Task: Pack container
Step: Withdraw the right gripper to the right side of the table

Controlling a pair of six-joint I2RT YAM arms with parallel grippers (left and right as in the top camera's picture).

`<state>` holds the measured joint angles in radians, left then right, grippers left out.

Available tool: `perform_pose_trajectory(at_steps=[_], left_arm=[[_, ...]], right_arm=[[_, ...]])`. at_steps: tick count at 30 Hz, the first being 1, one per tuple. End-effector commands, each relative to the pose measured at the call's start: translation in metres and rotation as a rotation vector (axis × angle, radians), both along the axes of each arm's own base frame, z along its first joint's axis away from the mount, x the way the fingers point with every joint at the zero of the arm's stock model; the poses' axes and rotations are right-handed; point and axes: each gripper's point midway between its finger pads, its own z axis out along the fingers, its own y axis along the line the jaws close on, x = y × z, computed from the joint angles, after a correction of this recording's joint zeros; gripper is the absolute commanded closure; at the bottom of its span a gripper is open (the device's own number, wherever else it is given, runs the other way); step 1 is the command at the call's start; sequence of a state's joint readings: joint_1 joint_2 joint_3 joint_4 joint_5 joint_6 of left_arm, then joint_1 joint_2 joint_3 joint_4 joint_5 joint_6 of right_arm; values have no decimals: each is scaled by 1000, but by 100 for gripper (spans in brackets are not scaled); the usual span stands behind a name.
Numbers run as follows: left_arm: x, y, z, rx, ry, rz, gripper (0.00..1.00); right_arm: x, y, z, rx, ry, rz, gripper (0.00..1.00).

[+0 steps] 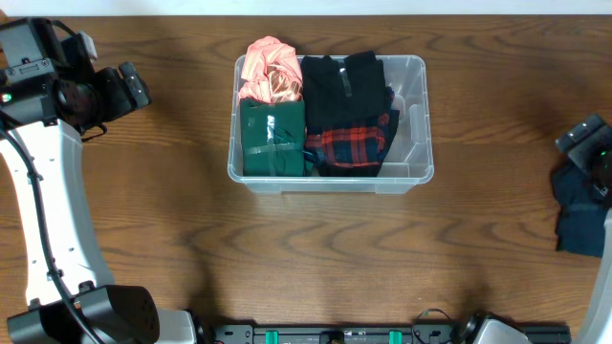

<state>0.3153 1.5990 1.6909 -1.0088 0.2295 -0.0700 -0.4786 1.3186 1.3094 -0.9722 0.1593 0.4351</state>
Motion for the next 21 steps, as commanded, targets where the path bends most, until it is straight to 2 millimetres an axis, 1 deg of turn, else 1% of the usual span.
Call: perform_pose_trajectory(at_steps=[1,2,4,7,11,13,15,17,21], left_arm=[[-1,2,-3,9,8,-10,2],[-1,2,-3,8,8,-10,2],[-1,2,-3,8,8,-10,2],[-1,2,-3,8,8,-10,2],[-1,2,-3,8,8,-10,2],[-1,2,-3,8,8,-10,2],[-1,2,-3,9,8,-10,2],[-1,2,-3,8,8,-10,2],[-1,2,-3,8,8,-10,2]], right_arm=[[-2,-21,-34,28,99,-2,1],[-2,-26,-42,32,120,1,1],[-2,-38,-64,33,199,25,1],[-8,-51,-91,39,303,8,1],[-11,-57,-123,116,358,-25,1],[-15,-60,-133,150,368,-43,1],[-22,-67,-138,176,366,-87,1],[-29,-74,-140,209,345,-121,1],[-52,-96,-142,288,276,-225,1]])
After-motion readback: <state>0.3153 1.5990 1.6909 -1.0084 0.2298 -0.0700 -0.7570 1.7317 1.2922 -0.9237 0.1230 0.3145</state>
